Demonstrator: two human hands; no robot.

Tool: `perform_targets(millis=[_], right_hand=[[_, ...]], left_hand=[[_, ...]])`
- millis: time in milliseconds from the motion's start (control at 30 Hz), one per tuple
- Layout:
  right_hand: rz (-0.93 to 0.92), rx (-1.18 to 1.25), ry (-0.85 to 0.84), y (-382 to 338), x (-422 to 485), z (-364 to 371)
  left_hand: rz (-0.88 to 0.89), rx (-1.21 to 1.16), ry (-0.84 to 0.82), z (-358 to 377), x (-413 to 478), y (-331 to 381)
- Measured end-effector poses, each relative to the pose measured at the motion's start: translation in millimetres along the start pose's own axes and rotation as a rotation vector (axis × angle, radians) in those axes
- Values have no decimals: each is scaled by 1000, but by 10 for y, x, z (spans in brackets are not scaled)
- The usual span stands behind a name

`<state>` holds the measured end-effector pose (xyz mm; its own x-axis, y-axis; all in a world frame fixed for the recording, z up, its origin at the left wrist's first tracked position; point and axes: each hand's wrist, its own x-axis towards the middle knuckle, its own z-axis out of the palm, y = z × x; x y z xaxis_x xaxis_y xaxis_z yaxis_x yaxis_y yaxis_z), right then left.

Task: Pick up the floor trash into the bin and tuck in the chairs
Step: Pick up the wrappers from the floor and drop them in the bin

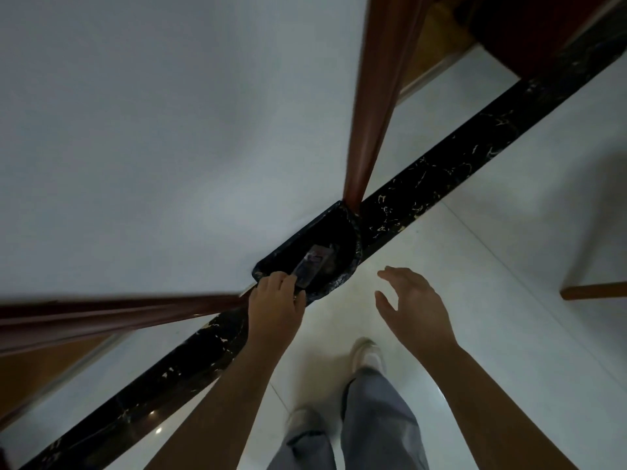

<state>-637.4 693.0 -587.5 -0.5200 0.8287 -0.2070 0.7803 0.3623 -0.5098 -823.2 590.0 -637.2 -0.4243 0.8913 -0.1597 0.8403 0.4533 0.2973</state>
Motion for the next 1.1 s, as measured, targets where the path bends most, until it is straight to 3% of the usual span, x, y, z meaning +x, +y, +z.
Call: perform_targets(millis=[500, 900, 1100], right_hand=[[140, -89, 295, -709, -1603, -1237], [418, -114, 456, -1030, -3118, -1884], [587, -111, 595, -904, -3735, -2185]], left_hand=[[406, -88, 177, -1965, -1142, 1010], [573, -69, -44, -2676, -1974, 1548], [752, -60, -143, -2757, -2125, 2053]])
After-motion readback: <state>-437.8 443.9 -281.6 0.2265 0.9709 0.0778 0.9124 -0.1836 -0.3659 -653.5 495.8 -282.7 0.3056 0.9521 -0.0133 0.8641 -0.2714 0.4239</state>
